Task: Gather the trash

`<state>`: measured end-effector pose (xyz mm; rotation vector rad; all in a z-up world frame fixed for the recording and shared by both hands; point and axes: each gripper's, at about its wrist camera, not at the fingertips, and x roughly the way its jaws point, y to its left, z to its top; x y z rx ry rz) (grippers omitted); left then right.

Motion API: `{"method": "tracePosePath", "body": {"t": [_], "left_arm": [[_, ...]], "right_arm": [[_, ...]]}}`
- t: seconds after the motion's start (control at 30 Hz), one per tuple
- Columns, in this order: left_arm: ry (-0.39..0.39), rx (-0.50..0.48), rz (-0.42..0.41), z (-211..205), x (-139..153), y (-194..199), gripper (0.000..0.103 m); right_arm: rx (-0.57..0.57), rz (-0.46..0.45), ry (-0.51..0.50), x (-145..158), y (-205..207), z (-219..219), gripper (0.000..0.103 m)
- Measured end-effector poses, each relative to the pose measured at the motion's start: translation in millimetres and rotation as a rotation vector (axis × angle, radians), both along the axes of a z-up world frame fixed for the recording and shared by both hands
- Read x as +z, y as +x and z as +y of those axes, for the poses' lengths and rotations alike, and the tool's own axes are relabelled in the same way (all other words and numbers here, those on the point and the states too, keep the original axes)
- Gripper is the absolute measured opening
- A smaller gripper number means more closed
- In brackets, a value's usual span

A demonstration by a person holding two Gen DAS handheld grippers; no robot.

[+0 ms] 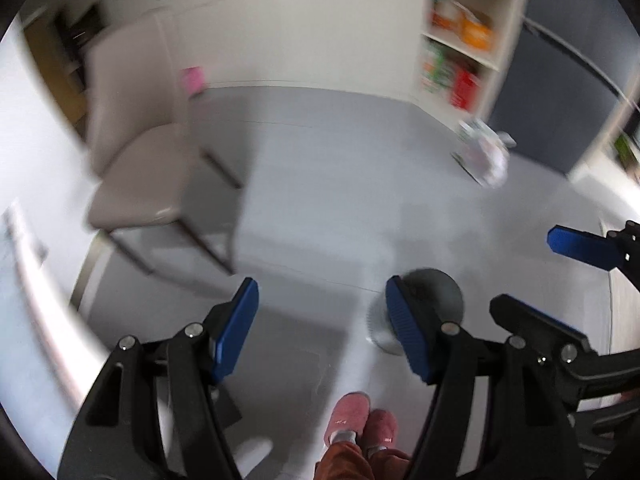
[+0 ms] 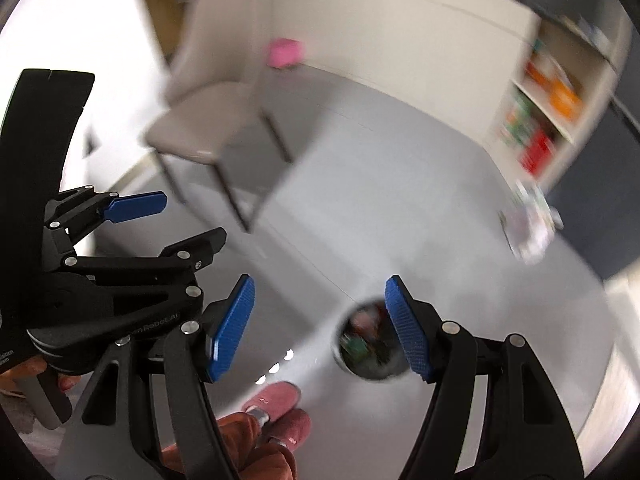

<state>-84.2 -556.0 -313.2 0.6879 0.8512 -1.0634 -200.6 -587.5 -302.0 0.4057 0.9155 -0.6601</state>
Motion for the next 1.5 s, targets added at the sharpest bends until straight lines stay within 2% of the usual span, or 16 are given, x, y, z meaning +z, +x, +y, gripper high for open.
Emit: {"method": "tracePosePath", "body": {"t": [0.1,0.27,0.37,0.47,0.63,0.77,0.87,0.97,1.27,1.33,1.37,1.5], "left_arm": [[-0.025,0.152,-0.027,50.0,37.1,37.3,0.067],[-0.025,0.461,-0.094,162.1,84.2,90.0,0.067],[-0.022,0.634,-0.123,224.6,105.2,104.1,0.072],[-0.03,0.815,-0.141,296.7,125.9,114.0,0.072],[-0.015,1.017,-0.166,394.3,153.5,118.7,0.072],[0.013,1.109,-0.193,447.3,167.6,115.6,0.072],[-0.013,1.163,-0.18,484.3,179.9,126.0,0.072],[-0.033,1.218,-0.176,505.1,191.2,119.4,0.072],[-0.048,1.327,-0.186,531.9,216.9,97.8,0.073],[-0.064,1.346,-0.18,532.0,223.7,94.5,0.073],[-0.069,1.353,-0.181,531.7,226.8,93.1,0.073],[-0.078,1.369,-0.193,526.3,241.8,90.2,0.075]], "right_arm": [[0.176,-0.027,-0.03,31.8,48.7,31.2,0.066],[0.476,-0.083,-0.052,73.2,127.2,97.2,0.066],[0.628,-0.104,-0.046,92.0,168.3,143.8,0.066],[0.782,-0.124,-0.048,109.4,203.7,200.7,0.067],[0.957,-0.149,-0.058,131.7,242.1,285.1,0.068],[1.03,-0.163,-0.049,145.3,259.2,335.3,0.068],[1.072,-0.159,-0.057,151.3,264.5,364.7,0.068],[1.1,-0.153,-0.077,159.2,266.6,380.1,0.071],[1.148,-0.131,-0.131,188.5,274.4,398.0,0.076],[1.166,-0.13,-0.137,193.8,275.0,397.7,0.079],[1.169,-0.131,-0.136,195.9,275.1,396.9,0.084],[1.181,-0.141,-0.145,206.1,274.6,392.7,0.084]]}}
